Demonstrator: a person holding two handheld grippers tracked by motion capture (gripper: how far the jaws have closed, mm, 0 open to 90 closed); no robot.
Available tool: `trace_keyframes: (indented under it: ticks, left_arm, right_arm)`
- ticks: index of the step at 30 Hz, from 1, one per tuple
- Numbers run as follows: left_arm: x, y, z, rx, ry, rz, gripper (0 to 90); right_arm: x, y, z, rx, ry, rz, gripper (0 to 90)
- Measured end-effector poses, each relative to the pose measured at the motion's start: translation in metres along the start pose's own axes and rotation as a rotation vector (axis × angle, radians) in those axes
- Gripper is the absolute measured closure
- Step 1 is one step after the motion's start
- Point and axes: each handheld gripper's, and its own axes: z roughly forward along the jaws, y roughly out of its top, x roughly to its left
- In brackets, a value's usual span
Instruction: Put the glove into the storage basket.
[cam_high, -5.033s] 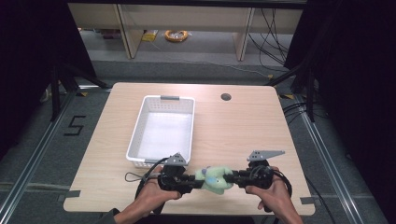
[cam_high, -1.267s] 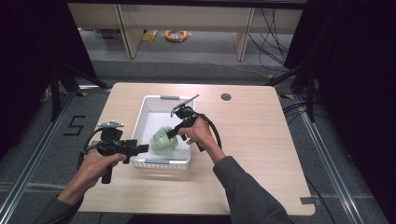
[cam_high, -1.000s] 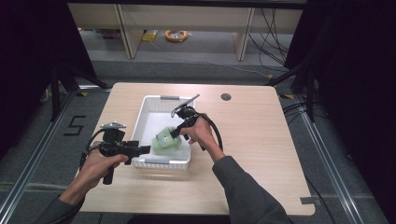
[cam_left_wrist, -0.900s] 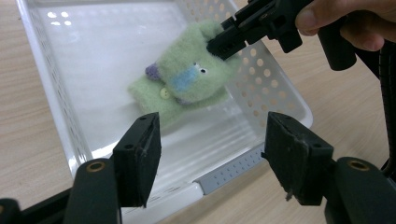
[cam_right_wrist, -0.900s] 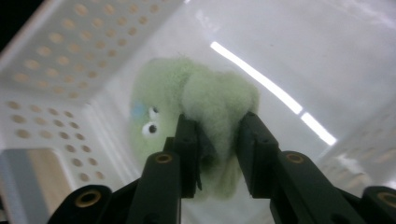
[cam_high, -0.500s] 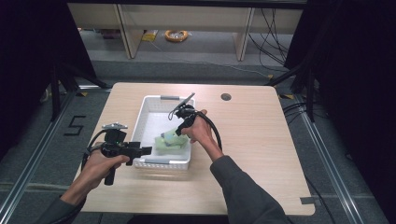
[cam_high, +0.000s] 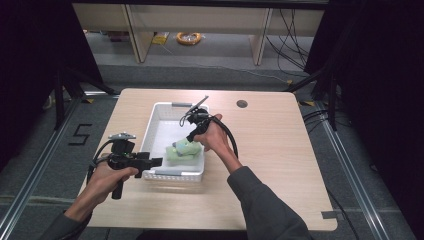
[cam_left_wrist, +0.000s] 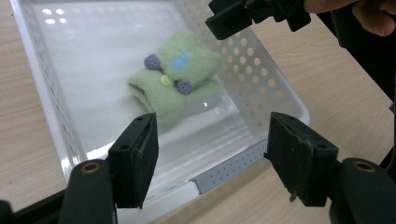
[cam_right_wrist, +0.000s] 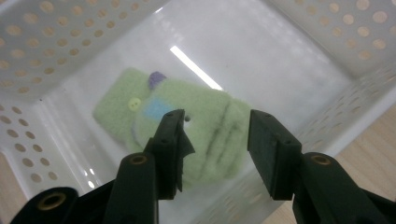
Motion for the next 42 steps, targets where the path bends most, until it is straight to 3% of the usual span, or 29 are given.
trace_keyframes:
  ticks: [5, 7, 12, 18, 24, 31, 34, 42]
  left_arm:
    - [-0.008, -0.005, -0.002, -0.012, 0.002, 0.039, 30.5]
    - [-0.013, -0.009, -0.001, -0.033, -0.009, 0.031, 27.1]
    - [-0.025, -0.02, -0.003, -0.047, -0.031, 0.084, 18.7]
    - [-0.044, -0.038, -0.001, -0.049, -0.043, 0.124, 16.6]
    - [-0.056, -0.052, 0.004, -0.05, -0.072, 0.128, 16.6]
    - [-0.066, -0.062, 0.009, -0.049, -0.075, 0.153, 16.7]
    - [-0.068, -0.064, 0.011, -0.053, -0.074, 0.158, 16.7]
    - [-0.073, -0.087, 0.028, -0.064, -0.077, 0.174, 16.7]
  right_arm:
    - [0.002, -0.007, -0.016, -0.042, 0.011, -0.007, 49.5]
    - [0.003, -0.012, -0.024, -0.062, 0.022, -0.013, 44.4]
    - [0.004, -0.026, -0.044, -0.12, 0.035, -0.022, 38.3]
    - [0.005, -0.06, -0.079, -0.194, 0.066, -0.012, 32.4]
    - [0.002, -0.091, -0.101, -0.255, 0.075, 0.003, 29.5]
    - [-0.002, -0.121, -0.111, -0.303, 0.09, 0.0, 29.4]
    - [-0.004, -0.128, -0.115, -0.299, 0.085, -0.002, 29.0]
    - [-0.004, -0.17, -0.115, -0.332, 0.09, 0.033, 26.4]
